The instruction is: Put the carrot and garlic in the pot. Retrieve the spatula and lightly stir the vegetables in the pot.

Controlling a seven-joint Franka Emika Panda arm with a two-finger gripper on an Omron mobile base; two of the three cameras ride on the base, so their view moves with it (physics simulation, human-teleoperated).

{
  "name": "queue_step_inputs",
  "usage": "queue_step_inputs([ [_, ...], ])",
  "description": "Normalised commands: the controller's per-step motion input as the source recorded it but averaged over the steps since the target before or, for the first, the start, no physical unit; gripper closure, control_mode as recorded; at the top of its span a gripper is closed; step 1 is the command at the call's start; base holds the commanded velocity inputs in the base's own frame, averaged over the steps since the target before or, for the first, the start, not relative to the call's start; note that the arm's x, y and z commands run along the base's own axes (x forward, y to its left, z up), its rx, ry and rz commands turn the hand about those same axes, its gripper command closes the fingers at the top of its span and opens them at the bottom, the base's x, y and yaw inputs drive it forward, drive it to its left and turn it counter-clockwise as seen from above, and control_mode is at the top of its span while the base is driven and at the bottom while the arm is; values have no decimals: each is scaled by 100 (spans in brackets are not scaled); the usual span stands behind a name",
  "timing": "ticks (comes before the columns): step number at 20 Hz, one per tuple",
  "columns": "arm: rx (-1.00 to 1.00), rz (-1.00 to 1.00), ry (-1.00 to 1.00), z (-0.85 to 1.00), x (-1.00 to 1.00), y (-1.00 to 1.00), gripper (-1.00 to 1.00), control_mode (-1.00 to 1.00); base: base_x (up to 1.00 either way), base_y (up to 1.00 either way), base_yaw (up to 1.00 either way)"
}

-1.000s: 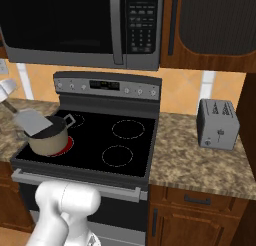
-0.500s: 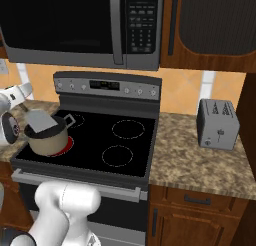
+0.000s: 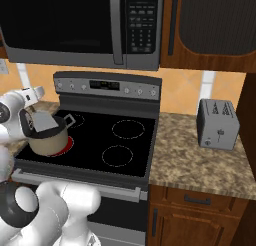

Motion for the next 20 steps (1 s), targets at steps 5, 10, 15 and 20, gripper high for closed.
queue_step_inputs([
  [5,5,-1,9,-35,68,18,100,-100,0,0,0],
  [10,4,-1,9,-33,63,24,100,-100,0,0,0],
  [15,2,-2,8,-32,41,14,100,-100,0,0,0],
  [20,0,-3,8,-35,32,14,100,-100,0,0,0],
])
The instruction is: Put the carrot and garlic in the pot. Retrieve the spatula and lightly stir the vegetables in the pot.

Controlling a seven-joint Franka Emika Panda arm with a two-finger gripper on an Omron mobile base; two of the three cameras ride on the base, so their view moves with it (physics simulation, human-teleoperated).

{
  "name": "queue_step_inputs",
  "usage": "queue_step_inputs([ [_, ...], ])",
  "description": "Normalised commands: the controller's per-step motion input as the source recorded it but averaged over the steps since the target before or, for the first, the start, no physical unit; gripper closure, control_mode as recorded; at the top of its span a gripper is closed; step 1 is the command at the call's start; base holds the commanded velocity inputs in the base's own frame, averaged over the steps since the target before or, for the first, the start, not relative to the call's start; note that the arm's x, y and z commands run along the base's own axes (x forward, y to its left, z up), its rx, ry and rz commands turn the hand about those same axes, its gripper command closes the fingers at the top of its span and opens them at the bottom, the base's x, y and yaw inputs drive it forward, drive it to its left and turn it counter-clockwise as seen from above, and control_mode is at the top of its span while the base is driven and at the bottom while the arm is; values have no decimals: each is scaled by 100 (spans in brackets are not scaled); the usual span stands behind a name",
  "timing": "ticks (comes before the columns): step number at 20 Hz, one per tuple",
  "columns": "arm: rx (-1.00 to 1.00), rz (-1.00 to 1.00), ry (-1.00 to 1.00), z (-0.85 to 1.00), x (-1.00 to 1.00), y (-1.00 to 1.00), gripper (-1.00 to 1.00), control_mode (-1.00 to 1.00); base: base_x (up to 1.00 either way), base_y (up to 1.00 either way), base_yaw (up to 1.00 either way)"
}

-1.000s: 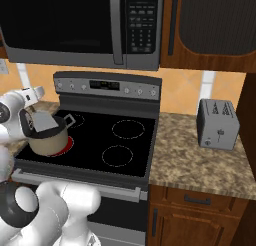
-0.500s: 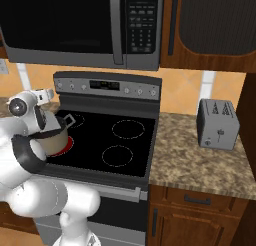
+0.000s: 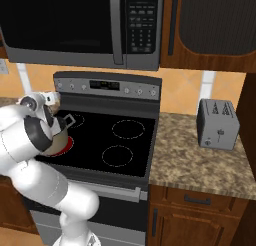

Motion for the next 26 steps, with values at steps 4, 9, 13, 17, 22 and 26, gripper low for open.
queue_step_inputs([
  [4,0,-3,3,-28,41,19,100,-100,0,0,0],
  [9,0,-5,1,-35,36,15,100,-100,0,0,0],
  [13,0,-5,0,-40,-12,8,100,-100,0,0,0],
  [17,0,-7,0,-3,-42,0,100,-100,0,0,0],
  [22,-4,-9,0,0,-17,0,100,-100,0,0,0],
  [26,-3,-9,0,12,-24,0,100,-100,0,0,0],
])
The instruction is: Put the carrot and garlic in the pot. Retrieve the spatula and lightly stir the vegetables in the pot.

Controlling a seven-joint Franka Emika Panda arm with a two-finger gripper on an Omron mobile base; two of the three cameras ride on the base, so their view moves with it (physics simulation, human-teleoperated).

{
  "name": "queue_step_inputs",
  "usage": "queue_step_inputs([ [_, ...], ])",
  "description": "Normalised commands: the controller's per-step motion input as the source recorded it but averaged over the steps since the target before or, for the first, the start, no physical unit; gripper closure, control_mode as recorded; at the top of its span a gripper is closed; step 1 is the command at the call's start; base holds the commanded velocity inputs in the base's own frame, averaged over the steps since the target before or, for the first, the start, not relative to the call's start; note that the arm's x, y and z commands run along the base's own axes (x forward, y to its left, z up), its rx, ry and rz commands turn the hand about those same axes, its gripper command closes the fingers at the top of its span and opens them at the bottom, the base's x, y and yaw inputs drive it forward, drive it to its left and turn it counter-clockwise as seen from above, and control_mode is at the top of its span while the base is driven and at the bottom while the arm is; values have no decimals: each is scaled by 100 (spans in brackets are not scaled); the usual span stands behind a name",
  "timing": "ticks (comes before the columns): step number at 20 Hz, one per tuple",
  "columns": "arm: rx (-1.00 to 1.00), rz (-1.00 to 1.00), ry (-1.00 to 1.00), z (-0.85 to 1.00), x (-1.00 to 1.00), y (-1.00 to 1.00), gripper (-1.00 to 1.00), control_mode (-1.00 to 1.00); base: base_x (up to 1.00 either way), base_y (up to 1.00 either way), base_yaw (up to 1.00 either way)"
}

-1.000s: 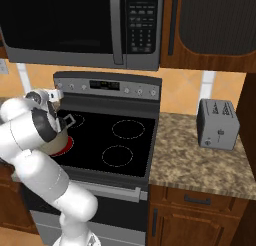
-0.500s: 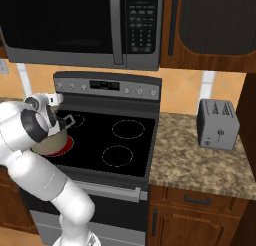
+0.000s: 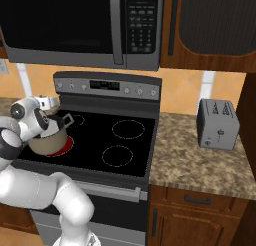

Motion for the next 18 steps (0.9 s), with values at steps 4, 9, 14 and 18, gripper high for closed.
queue_step_inputs([
  [4,0,-9,2,24,-23,0,100,-100,0,0,0],
  [9,-1,-9,6,36,2,0,100,-100,0,0,0],
  [14,0,-7,13,17,22,0,100,-100,0,0,0],
  [18,-6,-6,1,5,26,-8,100,-100,0,0,0],
])
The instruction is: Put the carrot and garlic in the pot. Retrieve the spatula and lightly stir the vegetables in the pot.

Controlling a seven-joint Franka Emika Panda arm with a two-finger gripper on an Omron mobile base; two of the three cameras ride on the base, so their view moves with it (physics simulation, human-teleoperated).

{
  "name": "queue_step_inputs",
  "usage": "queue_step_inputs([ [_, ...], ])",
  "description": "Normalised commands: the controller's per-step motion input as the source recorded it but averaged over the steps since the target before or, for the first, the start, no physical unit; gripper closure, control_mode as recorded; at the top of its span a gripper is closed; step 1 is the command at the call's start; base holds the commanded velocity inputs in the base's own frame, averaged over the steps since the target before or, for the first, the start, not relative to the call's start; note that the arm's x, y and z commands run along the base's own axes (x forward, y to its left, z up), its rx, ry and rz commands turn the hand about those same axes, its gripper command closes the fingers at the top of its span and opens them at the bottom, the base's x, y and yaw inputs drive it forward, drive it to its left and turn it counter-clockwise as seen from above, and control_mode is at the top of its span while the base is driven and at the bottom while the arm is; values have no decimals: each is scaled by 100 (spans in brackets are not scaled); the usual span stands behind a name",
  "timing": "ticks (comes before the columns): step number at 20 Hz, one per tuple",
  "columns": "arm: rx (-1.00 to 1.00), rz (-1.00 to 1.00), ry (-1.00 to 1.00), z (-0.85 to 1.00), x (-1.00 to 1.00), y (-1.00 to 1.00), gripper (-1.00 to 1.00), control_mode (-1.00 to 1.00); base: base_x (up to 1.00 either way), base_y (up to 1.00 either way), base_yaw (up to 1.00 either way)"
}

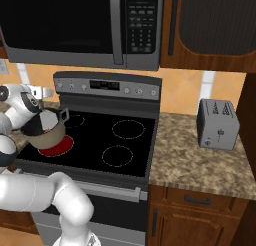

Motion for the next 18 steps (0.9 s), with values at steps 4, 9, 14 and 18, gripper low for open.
queue_step_inputs([
  [4,-7,-5,0,-4,37,-36,100,-100,0,0,0],
  [9,-4,-3,2,-76,6,-46,100,-100,0,0,0],
  [14,0,0,1,-65,-20,-26,100,-100,0,0,0],
  [18,1,-2,-3,26,-48,-2,100,-100,0,0,0],
])
